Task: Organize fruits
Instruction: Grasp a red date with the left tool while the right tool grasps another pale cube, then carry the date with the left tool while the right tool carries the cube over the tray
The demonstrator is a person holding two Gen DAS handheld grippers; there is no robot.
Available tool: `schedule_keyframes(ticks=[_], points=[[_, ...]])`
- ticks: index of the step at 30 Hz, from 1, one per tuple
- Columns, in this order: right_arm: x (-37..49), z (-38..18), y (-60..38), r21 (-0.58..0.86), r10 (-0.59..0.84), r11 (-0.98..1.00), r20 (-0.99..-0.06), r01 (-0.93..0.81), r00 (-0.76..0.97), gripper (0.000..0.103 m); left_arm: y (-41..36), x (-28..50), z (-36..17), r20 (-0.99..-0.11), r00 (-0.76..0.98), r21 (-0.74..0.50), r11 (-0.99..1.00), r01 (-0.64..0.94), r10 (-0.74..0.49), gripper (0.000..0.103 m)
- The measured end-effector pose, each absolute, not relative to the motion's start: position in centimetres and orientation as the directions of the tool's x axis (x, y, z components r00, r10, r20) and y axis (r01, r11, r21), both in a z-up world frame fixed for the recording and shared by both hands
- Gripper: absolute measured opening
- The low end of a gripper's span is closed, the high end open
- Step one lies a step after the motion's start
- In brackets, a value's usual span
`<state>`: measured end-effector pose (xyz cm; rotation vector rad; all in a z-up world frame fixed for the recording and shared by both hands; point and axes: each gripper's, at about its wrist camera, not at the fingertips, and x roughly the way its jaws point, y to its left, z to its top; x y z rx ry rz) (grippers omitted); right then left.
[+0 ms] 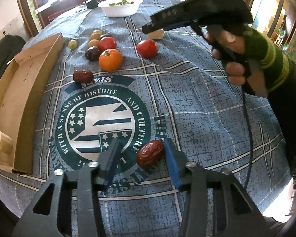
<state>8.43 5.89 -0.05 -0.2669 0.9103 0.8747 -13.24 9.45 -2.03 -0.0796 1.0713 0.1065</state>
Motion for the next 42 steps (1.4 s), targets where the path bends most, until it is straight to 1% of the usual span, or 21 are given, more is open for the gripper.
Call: schedule_keyframes(ticks=[1, 2, 3, 4, 5, 6, 8, 10, 11, 12, 15, 20, 22, 23, 25, 32, 39, 42], points=[[8.5, -0.3, 6.2, 0.110, 0.520, 0.648, -0.787, -0.754, 0.331, 0.051, 9.5, -13.3, -1.9, -0.878, 0.478, -0.022, 0.992, -0.127, 0.042, 0.021], [8.6, -0.3, 6.2, 0.093, 0.506, 0.656, -0.791, -0.749, 0.345, 0.042, 9.7, -13.3, -1.9, -0.878, 0.478, -0.034, 0.991, -0.130, 0.032, 0.021], [8.6, -0.2, 6.0, 0.090, 0.502, 0.663, -0.790, -0.743, 0.352, 0.027, 9.8, -13.3, -1.9, -0.878, 0.479, -0.042, 0.991, -0.130, 0.026, 0.021], [8.7, 0.0, 5.7, 0.102, 0.510, 0.662, -0.787, -0.742, 0.348, 0.018, 9.9, -13.4, -1.9, -0.877, 0.480, -0.047, 0.991, -0.129, 0.021, 0.021], [8.7, 0.3, 5.3, 0.131, 0.529, 0.656, -0.782, -0.743, 0.330, 0.006, 10.0, -13.3, -1.9, -0.877, 0.481, -0.048, 0.990, -0.130, 0.020, 0.021], [8.7, 0.6, 4.7, 0.170, 0.554, 0.648, -0.775, -0.742, 0.305, 0.006, 10.0, -13.4, -1.9, -0.876, 0.482, -0.051, 0.990, -0.131, 0.018, 0.021], [8.3, 1.1, 4.3, 0.163, 0.557, 0.652, -0.766, -0.741, 0.322, 0.007, 10.1, -13.4, -1.7, -0.875, 0.485, -0.057, 0.990, -0.131, 0.014, 0.021], [7.8, 1.5, 4.3, 0.149, 0.565, 0.637, -0.758, -0.756, 0.327, 0.015, 10.2, -13.5, -1.6, -0.874, 0.485, -0.057, 0.990, -0.132, 0.014, 0.021], [7.9, 1.5, 4.4, 0.147, 0.561, 0.640, -0.760, -0.754, 0.328, 0.032, 10.2, -13.5, -1.5, -0.874, 0.486, -0.056, 0.990, -0.133, 0.016, 0.021], [7.8, 1.5, 4.5, 0.149, 0.561, 0.641, -0.760, -0.753, 0.328, 0.044, 10.2, -13.6, -1.5, -0.872, 0.488, -0.055, 0.989, -0.134, 0.018, 0.021], [8.0, 1.5, 5.0, 0.141, 0.561, 0.646, -0.754, -0.750, 0.342, 0.044, 10.3, -13.7, -1.3, -0.869, 0.494, -0.063, 0.988, -0.140, 0.014, 0.021], [8.8, -0.3, 6.5, 0.126, 0.520, 0.654, -0.790, -0.746, 0.323, 0.044, 10.8, -14.1, -0.6, -0.860, 0.510, -0.083, 0.986, -0.146, 0.003, 0.021], [9.0, -1.3, 6.9, 0.099, 0.485, 0.668, -0.809, -0.738, 0.331, 0.034, 11.3, -14.2, -0.1, -0.853, 0.522, -0.090, 0.984, -0.156, 0.005, 0.021], [9.2, -1.7, 6.8, 0.098, 0.473, 0.679, -0.816, -0.728, 0.331, 0.031, 11.5, -14.2, 0.2, -0.850, 0.527, -0.089, 0.983, -0.159, 0.008, 0.021], [9.2, -1.5, 6.1, 0.140, 0.495, 0.684, -0.810, -0.716, 0.315, 0.030, 11.9, -14.4, 0.7, -0.843, 0.538, -0.090, 0.982, -0.165, 0.013, 0.021], [6.1, 1.8, 3.4, 0.230, 0.589, 0.661, -0.748, -0.714, 0.304, 0.030, 13.3, -14.7, 2.0, -0.826, 0.563, -0.087, 0.977, -0.192, 0.037, 0.021], [1.4, 5.8, 1.3, 0.335, 0.713, 0.582, -0.648, -0.741, 0.267, 0.030, 15.6, -16.1, 3.5, -0.800, 0.596, -0.078, 0.970, -0.232, 0.078, 0.021], [0.1, 6.7, 0.7, 0.363, 0.741, 0.562, -0.619, -0.743, 0.258, 0.030, 16.3, -16.6, 4.0, -0.791, 0.604, -0.074, 0.965, -0.253, 0.098, 0.021]])
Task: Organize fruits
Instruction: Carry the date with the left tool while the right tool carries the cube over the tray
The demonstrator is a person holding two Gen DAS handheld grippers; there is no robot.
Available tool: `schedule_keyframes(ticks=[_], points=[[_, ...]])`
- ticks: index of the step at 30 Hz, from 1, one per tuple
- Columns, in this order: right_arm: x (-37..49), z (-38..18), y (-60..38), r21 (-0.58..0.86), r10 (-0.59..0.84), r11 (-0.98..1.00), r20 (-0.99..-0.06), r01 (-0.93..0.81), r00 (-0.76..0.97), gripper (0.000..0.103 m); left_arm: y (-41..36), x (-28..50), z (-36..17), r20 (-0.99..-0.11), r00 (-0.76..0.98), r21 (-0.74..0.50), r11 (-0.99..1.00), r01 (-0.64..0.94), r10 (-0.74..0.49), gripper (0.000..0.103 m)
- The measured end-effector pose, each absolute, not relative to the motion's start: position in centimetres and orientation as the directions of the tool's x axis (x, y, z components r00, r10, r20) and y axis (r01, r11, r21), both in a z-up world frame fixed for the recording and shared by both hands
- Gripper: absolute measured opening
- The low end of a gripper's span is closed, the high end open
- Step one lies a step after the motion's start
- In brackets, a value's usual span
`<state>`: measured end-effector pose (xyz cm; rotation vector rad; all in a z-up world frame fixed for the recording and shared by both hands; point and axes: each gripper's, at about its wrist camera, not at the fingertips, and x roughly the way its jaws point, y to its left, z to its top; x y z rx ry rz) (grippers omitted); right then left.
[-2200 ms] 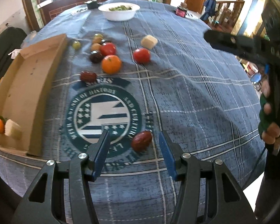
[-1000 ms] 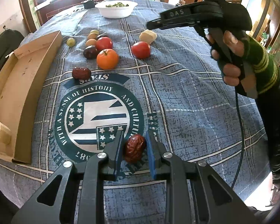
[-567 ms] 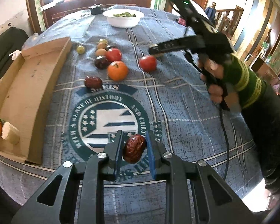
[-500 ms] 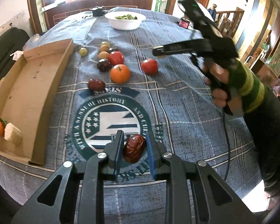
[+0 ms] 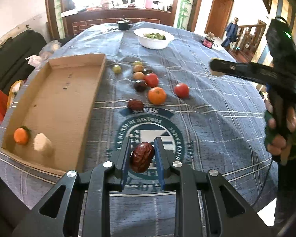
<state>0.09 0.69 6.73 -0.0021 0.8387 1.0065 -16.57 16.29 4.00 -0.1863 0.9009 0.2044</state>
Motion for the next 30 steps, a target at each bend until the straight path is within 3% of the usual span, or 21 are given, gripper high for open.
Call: schedule_keyframes(ticks=[5, 30], points=[[-2.1, 7.9, 0.0, 0.387, 0.780, 0.533, -0.571, -0.753, 0.259, 0.029, 17.4, -17.0, 4.3, -0.780, 0.613, -0.066, 0.958, -0.279, 0.125, 0.021], [-7.1, 8.9, 1.4, 0.342, 0.807, 0.446, -0.553, -0.827, 0.206, 0.029, 20.2, -19.7, 6.1, -0.702, 0.642, 0.051, 0.920, -0.388, 0.309, 0.021]])
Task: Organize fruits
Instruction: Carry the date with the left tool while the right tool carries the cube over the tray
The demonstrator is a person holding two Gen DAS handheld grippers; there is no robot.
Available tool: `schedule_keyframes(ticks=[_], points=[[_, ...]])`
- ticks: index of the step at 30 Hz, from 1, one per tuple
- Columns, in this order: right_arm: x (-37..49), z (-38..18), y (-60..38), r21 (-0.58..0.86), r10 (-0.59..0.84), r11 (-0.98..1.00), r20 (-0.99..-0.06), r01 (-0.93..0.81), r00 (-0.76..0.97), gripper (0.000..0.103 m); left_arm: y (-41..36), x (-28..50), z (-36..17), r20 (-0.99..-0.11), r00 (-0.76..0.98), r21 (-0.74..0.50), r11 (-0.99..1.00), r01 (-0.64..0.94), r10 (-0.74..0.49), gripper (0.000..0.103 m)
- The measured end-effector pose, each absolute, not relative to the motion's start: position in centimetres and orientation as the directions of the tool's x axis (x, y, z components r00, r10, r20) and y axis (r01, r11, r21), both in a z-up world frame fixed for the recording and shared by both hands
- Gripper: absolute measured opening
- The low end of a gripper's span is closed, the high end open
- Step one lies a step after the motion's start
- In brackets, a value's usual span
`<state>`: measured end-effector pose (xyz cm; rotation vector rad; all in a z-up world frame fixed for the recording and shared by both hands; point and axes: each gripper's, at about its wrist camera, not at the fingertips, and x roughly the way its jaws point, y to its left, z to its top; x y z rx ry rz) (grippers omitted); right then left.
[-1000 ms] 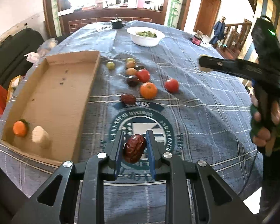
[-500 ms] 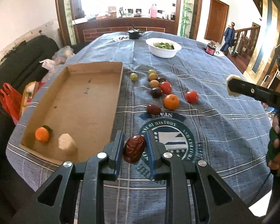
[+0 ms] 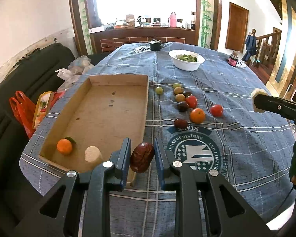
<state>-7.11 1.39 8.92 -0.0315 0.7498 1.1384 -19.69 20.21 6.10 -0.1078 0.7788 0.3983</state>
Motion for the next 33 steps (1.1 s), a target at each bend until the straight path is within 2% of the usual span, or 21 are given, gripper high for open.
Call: schedule_keyframes(ticks=[21, 33], points=[[-6.8, 9.6, 7.5, 0.394, 0.851, 0.327, -0.518, -0.859, 0.086, 0.029, 27.9, -21.8, 7.3, -0.682, 0.621, 0.000, 0.849, -0.528, 0.386, 0.021], [-5.8, 9.5, 12.8, 0.426, 0.860, 0.272, -0.510, -0.863, 0.019, 0.029, 32.0, -21.5, 7.1, -0.692, 0.611, -0.060, 0.814, -0.578, 0.384, 0.021]])
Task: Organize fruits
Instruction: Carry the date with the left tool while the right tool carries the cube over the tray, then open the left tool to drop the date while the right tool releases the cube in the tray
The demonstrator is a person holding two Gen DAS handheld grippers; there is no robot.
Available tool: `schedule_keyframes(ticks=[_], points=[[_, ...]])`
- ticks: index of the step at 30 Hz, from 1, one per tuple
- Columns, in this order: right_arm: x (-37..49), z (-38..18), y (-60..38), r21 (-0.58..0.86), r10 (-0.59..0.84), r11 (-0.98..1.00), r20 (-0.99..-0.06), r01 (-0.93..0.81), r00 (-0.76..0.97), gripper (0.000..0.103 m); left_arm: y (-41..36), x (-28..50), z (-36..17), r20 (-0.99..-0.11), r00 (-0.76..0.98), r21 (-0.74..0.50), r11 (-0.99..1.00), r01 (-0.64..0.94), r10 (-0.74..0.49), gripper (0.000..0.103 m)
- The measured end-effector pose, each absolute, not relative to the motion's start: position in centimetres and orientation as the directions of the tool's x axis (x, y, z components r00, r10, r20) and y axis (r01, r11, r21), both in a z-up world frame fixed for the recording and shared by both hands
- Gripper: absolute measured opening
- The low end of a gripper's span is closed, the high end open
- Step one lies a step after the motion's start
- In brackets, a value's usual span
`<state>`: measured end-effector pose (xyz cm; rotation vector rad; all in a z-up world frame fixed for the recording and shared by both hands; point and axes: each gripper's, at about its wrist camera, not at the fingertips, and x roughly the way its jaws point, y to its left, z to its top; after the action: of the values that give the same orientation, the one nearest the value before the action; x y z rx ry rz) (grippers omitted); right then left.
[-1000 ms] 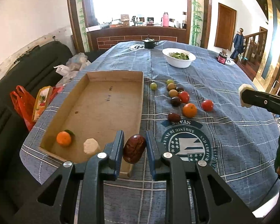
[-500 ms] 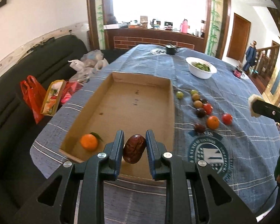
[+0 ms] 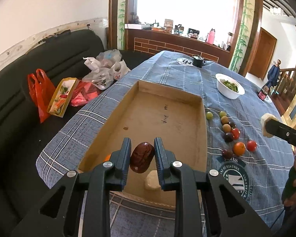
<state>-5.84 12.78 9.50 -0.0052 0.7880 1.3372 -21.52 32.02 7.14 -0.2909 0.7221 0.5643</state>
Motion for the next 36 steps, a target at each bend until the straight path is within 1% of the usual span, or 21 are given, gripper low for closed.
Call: schedule_keyframes(ticks=[8, 17, 26, 33, 36], points=[[-5.8, 8.1, 17.3, 0.414, 0.837, 0.246, -0.547, -0.876, -0.023, 0.029, 34.0, -19.6, 5.2, -0.733, 0.581, -0.076, 0.806, -0.587, 0.354, 0.021], [-7.0, 4.3, 23.8, 0.337, 0.745, 0.206, -0.662, -0.919, -0.076, 0.029, 35.4, -17.4, 3.1, -0.773, 0.541, -0.055, 0.816, -0.576, 0.330, 0.021], [-8.8, 0.7, 27.8, 0.202, 0.634, 0.162, -0.772, -0.966, -0.055, 0.029, 37.0, -15.7, 0.7, -0.823, 0.482, -0.033, 0.821, -0.570, 0.301, 0.021], [-9.5, -1.2, 29.0, 0.156, 0.582, 0.131, -0.812, -0.979, -0.051, 0.029, 37.3, -14.9, -1.1, -0.857, 0.433, -0.016, 0.825, -0.565, 0.280, 0.022], [-9.8, -1.3, 29.0, 0.141, 0.579, 0.124, -0.814, -0.982, -0.043, 0.032, 37.5, -14.9, -1.5, -0.862, 0.424, -0.014, 0.821, -0.570, 0.279, 0.022]])
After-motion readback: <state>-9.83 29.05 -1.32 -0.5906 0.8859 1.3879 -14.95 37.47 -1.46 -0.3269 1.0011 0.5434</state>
